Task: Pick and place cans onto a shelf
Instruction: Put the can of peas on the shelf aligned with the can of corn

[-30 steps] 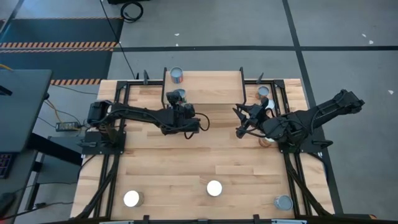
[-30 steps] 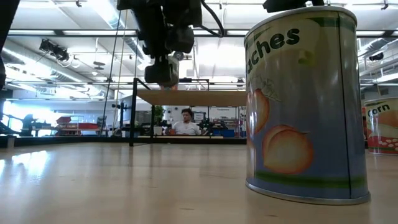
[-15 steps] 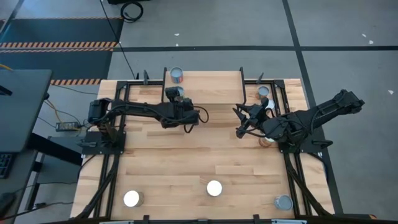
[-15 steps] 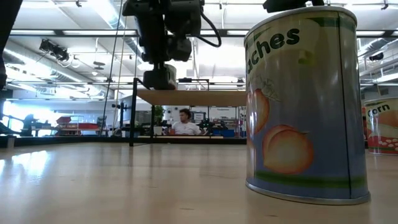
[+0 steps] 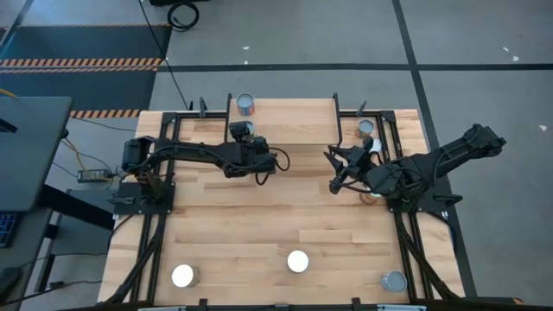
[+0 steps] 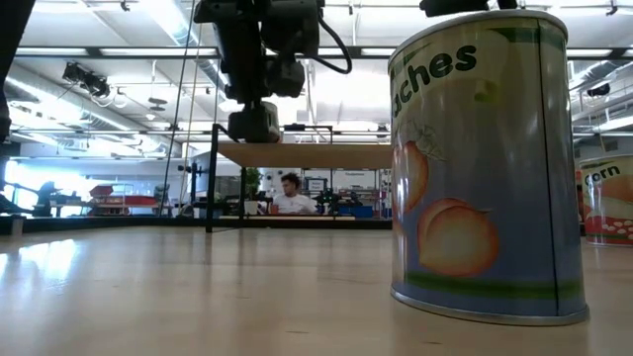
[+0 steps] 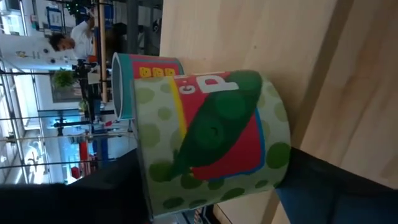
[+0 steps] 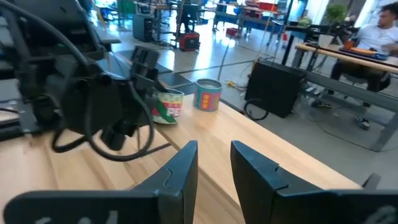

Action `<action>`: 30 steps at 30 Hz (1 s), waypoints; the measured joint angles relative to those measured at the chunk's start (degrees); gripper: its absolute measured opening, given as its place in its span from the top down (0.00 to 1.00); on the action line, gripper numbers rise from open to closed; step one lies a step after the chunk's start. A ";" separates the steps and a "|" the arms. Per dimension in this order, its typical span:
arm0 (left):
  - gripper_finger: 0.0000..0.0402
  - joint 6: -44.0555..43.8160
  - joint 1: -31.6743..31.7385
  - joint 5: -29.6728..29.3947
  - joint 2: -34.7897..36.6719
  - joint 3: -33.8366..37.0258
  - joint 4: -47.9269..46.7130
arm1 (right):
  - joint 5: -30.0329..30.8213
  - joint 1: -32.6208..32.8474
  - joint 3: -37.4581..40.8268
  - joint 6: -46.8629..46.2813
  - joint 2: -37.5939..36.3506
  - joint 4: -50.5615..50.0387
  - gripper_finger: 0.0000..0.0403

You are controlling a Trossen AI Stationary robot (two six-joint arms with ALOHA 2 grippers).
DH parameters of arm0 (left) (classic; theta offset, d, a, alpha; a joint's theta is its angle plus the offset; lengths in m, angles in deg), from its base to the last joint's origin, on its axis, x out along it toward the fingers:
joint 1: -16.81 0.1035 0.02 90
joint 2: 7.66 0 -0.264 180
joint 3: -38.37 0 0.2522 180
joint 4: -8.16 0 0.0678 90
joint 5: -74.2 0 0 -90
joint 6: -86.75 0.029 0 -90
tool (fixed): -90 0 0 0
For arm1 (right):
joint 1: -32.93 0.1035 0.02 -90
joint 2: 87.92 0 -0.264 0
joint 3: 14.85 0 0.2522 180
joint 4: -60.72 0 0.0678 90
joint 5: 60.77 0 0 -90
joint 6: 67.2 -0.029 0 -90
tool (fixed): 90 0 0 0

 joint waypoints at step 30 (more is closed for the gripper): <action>0.21 1.19 2.95 4.07 0.26 -3.45 -3.47 | -12.09 3.42 0.00 -19.73 -1.38 -9.80 0.47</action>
